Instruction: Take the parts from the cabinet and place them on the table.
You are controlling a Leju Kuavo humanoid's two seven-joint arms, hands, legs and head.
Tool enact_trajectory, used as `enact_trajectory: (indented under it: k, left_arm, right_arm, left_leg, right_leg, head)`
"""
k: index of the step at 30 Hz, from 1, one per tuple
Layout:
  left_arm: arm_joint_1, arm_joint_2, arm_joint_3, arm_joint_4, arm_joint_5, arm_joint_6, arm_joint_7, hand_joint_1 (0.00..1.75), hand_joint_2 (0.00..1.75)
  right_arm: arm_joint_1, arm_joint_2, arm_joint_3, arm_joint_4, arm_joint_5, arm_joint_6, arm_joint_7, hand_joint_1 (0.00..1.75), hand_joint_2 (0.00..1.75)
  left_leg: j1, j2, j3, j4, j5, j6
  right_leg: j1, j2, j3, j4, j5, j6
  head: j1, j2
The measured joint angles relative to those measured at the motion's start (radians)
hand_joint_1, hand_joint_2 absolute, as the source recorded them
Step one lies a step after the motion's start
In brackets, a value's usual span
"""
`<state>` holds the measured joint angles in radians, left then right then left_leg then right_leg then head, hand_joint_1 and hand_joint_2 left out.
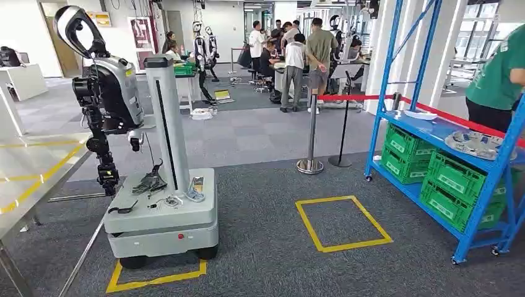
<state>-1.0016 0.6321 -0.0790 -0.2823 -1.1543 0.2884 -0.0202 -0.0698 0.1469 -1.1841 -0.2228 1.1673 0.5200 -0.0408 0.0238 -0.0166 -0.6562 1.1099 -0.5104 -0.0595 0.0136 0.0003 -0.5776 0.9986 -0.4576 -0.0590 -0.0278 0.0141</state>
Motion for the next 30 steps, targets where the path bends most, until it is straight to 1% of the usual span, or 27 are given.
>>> enact_trajectory:
  k: [2, 3, 4, 5, 6, 7, 8, 9, 10, 12, 13, 14, 15, 16, 17, 18, 19, 20, 21, 22, 23, 24, 25, 27, 28, 29, 30]
  left_arm:
    - [0.0, -0.002, 0.0, 0.001, 0.003, -0.006, -0.005, 1.75, 1.75]
    - [0.003, -0.002, 0.0, 0.002, 0.004, -0.008, -0.005, 1.75, 1.75]
    - [0.003, -0.002, 0.0, 0.003, 0.006, -0.008, -0.008, 1.75, 1.75]
    - [0.003, -0.002, 0.0, 0.003, 0.006, -0.008, -0.008, 1.75, 1.75]
    - [0.001, -0.002, 0.0, 0.003, 0.006, -0.008, -0.008, 1.75, 1.75]
    - [0.0, -0.001, 0.0, 0.003, 0.006, -0.008, -0.008, 1.75, 1.75]
    - [-0.001, -0.002, 0.0, 0.003, 0.006, -0.008, -0.008, 1.75, 1.75]
    - [-0.007, -0.003, 0.0, 0.003, 0.006, -0.008, -0.008, 1.75, 1.75]
    - [-0.006, -0.004, 0.0, 0.003, 0.0, -0.008, -0.004, 1.75, 1.75]
    - [-0.005, -0.001, 0.0, 0.003, -0.013, -0.005, 0.003, 1.75, 1.75]
    - [-0.006, 0.0, 0.0, 0.003, -0.015, -0.005, 0.0, 1.75, 1.75]
    - [-0.008, 0.0, 0.0, 0.002, -0.015, -0.004, -0.003, 1.75, 1.75]
    - [-0.008, -0.002, 0.0, 0.002, -0.016, -0.002, -0.003, 1.75, 1.75]
    - [-0.007, -0.004, 0.0, 0.002, -0.018, 0.002, -0.001, 1.75, 1.75]
    - [-0.004, -0.006, 0.0, 0.002, -0.022, 0.005, 0.002, 1.75, 1.75]
    - [0.001, -0.006, 0.0, 0.002, -0.023, 0.005, 0.002, 1.75, 1.75]
    - [0.005, -0.005, 0.0, 0.002, -0.025, 0.0, 0.0, 1.75, 1.75]
    - [0.008, -0.005, 0.0, 0.003, -0.026, -0.009, -0.004, 1.75, 1.75]
    - [0.01, -0.003, 0.0, 0.004, -0.026, -0.014, -0.008, 1.75, 1.75]
    - [0.011, -0.002, 0.0, 0.003, -0.026, -0.014, -0.009, 1.75, 1.75]
    - [0.011, -0.002, 0.0, 0.003, -0.029, -0.014, -0.008, 1.75, 1.75]
    - [0.01, -0.002, 0.0, 0.003, -0.032, -0.015, 0.0, 1.75, 1.75]
    - [0.011, -0.001, 0.0, 0.003, -0.041, -0.02, 0.008, 1.75, 1.75]
    - [0.019, 0.005, 0.0, 0.003, -0.057, -0.024, 0.025, 1.75, 1.75]
    - [0.021, 0.012, 0.0, 0.003, -0.064, -0.024, 0.032, 1.75, 1.75]
    - [0.025, 0.015, 0.0, 0.004, -0.066, -0.024, 0.04, 1.75, 1.75]
    - [0.019, 0.019, 0.0, 0.004, -0.071, -0.025, 0.049, 1.75, 1.75]
  right_arm:
    - [0.0, 0.0, 0.0, 0.0, 0.0, -0.002, 0.0, 0.0, 0.0]
    - [0.0, 0.0, 0.0, 0.0, 0.0, -0.002, 0.0, 0.0, 0.0]
    - [0.0, 0.0, 0.0, 0.0, 0.0, -0.002, 0.0, 0.0, 0.0]
    - [0.0, 0.001, 0.0, 0.0, 0.0, -0.002, 0.0, 0.0, 0.0]
    - [0.0, 0.002, 0.0, 0.0, 0.0, -0.002, 0.0, 0.0, 0.0]
    - [0.0, 0.002, 0.0, 0.0, 0.0, -0.002, 0.0, 0.0, 0.0]
    - [0.0, 0.0, 0.0, 0.0, -0.001, -0.002, 0.0, 0.0, 0.0]
    - [-0.001, -0.003, 0.0, 0.0, -0.001, -0.002, 0.0, 0.0, 0.0]
    - [-0.001, -0.001, 0.0, 0.0, -0.001, -0.002, 0.0, 0.0, 0.0]
    - [-0.002, -0.001, 0.0, 0.0, 0.0, -0.002, 0.0, 0.0, 0.0]
    - [-0.002, -0.001, 0.0, 0.0, 0.0, -0.002, -0.001, 0.0, 0.0]
    - [-0.001, -0.001, 0.0, 0.0, 0.0, -0.002, -0.002, 0.0, 0.0]
    - [0.0, -0.001, 0.0, 0.0, 0.0, -0.002, -0.002, 0.0, 0.0]
    - [0.0, 0.0, 0.0, 0.0, 0.001, 0.0, -0.002, 0.0, 0.0]
    - [0.001, 0.0, 0.0, 0.0, 0.002, 0.0, -0.002, 0.0, 0.0]
    - [0.001, 0.0, 0.0, 0.0, 0.003, 0.0, -0.002, 0.0, 0.0]
    - [0.002, 0.0, 0.0, 0.0, 0.003, 0.0, -0.003, 0.0, 0.0]
    - [0.003, 0.0, 0.0, 0.0, 0.003, 0.0, -0.005, 0.0, 0.0]
    - [0.004, 0.0, 0.0, 0.0, 0.003, 0.0, -0.006, 0.0, 0.0]
    - [0.004, 0.0, 0.0, 0.0, 0.003, 0.0, -0.008, 0.0, 0.0]
    - [0.003, -0.001, 0.0, 0.0, 0.003, 0.0, -0.011, 0.0, 0.0]
    - [0.003, -0.002, 0.0, 0.0, 0.003, 0.0, -0.013, 0.0, 0.0]
    - [0.002, -0.002, 0.0, 0.0, 0.003, 0.002, -0.016, 0.0, 0.0]
    - [0.001, -0.002, 0.0, 0.0, 0.005, 0.003, -0.016, 0.0, 0.0]
    - [0.0, -0.001, 0.0, 0.0, 0.005, 0.0, -0.016, 0.0, 0.0]
    - [-0.001, 0.002, 0.0, 0.0, 0.006, 0.0, -0.015, 0.0, 0.0]
    - [0.0, 0.002, 0.0, 0.0, 0.006, 0.0, -0.015, 0.0, 0.0]
  left_leg:
    - [0.002, 0.007, -0.068, 0.162, -0.071, -0.012]
    - [0.004, 0.008, -0.084, 0.201, -0.08, -0.015]
    - [0.005, 0.01, -0.079, 0.199, -0.067, -0.019]
    - [0.006, 0.014, -0.054, 0.154, -0.037, -0.022]
    - [0.007, 0.021, -0.012, 0.077, 0.002, -0.025]
    - [0.008, 0.039, 0.039, -0.015, 0.04, -0.029]
    - [0.002, 0.086, 0.065, -0.071, 0.028, -0.028]
    - [0.001, 0.079, 0.072, -0.075, 0.036, -0.01]
    - [0.0, 0.062, 0.066, -0.067, 0.036, 0.007]
    - [0.001, 0.044, 0.057, -0.064, 0.04, 0.02]
    - [0.006, 0.036, 0.057, -0.067, 0.044, 0.027]
    - [0.007, 0.028, 0.055, -0.068, 0.047, 0.031]
    - [0.008, 0.021, 0.053, -0.068, 0.049, 0.036]
    - [0.007, 0.012, 0.049, -0.067, 0.051, 0.041]
    - [0.005, 0.003, 0.045, -0.067, 0.052, 0.043]
    - [0.003, -0.008, 0.042, -0.067, 0.054, 0.044]
    - [0.002, -0.018, 0.041, -0.067, 0.055, 0.045]
    - [0.001, -0.029, 0.04, -0.067, 0.057, 0.044]
    - [-0.001, -0.041, 0.04, -0.067, 0.059, 0.042]
    - [-0.002, -0.051, 0.04, -0.067, 0.06, 0.041]
    - [0.003, -0.06, 0.039, -0.067, 0.062, 0.038]
    - [-0.003, -0.068, 0.036, -0.067, 0.064, 0.032]
    - [0.003, -0.079, 0.034, -0.07, 0.067, 0.026]
    - [0.009, -0.096, 0.033, -0.079, 0.075, 0.011]
    - [0.006, -0.105, 0.031, -0.087, 0.08, 0.002]
    - [0.008, -0.068, 0.021, -0.071, 0.072, 0.005]
    - [0.002, -0.028, 0.005, -0.038, 0.041, 0.004]
  right_leg:
    - [0.0, -0.021, -0.003, 0.003, -0.002, -0.003]
    - [-0.001, -0.028, -0.004, 0.004, -0.003, -0.003]
    - [-0.001, -0.038, -0.005, 0.008, -0.004, -0.001]
    - [-0.003, -0.048, -0.006, 0.011, -0.006, 0.0]
    - [-0.005, -0.057, -0.007, 0.017, -0.01, 0.005]
    - [-0.008, -0.065, -0.008, 0.026, -0.016, 0.011]
    - [-0.004, -0.072, -0.01, 0.036, -0.022, 0.019]
    - [0.002, -0.078, -0.012, 0.047, -0.03, 0.025]
    - [0.005, -0.085, -0.012, 0.045, -0.029, 0.029]
    - [0.006, -0.103, -0.01, 0.043, -0.026, 0.035]
    - [0.004, -0.094, -0.012, 0.047, -0.032, 0.043]
    - [-0.003, -0.052, -0.017, 0.066, -0.049, 0.052]
    - [-0.006, -0.027, -0.038, 0.115, -0.083, 0.056]
    - [-0.008, -0.013, -0.075, 0.193, -0.122, 0.06]
    - [-0.009, -0.009, -0.114, 0.272, -0.156, 0.061]
    - [-0.009, -0.008, -0.144, 0.332, -0.173, 0.061]
    - [-0.009, -0.008, -0.153, 0.347, -0.165, 0.058]
    - [-0.009, -0.007, -0.138, 0.315, -0.138, 0.052]
    - [-0.007, 0.0, -0.102, 0.244, -0.095, 0.044]
    - [-0.004, 0.016, -0.057, 0.156, -0.054, 0.034]
    - [-0.002, 0.062, -0.011, 0.066, -0.027, 0.018]
    - [-0.002, 0.071, -0.002, 0.049, -0.039, 0.015]
    - [0.002, 0.058, -0.002, 0.045, -0.035, 0.018]
    - [0.009, 0.041, -0.002, 0.043, -0.034, 0.013]
    - [0.002, 0.03, 0.003, 0.025, -0.023, 0.008]
    - [-0.003, 0.016, 0.009, 0.008, -0.01, 0.011]
    - [-0.002, 0.012, 0.01, 0.0, -0.007, 0.003]
  head:
    - [0.0, 0.0]
    - [0.0, 0.0]
    - [0.0, 0.0]
    - [0.0, 0.0]
    - [0.0, 0.0]
    - [0.0, 0.0]
    - [0.0, 0.0]
    - [-0.001, 0.0]
    - [0.001, 0.0]
    - [0.001, 0.0]
    - [0.001, 0.0]
    - [0.001, 0.0]
    - [0.001, 0.0]
    - [0.001, 0.0]
    - [0.001, 0.0]
    - [0.001, 0.0]
    - [0.001, 0.0]
    - [0.001, 0.0]
    - [0.001, 0.0]
    - [0.001, 0.0]
    - [0.001, 0.0]
    - [0.001, 0.0]
    - [0.001, 0.0]
    - [0.001, 0.0]
    - [0.001, 0.0]
    - [0.001, 0.0]
    - [-0.001, 0.0]
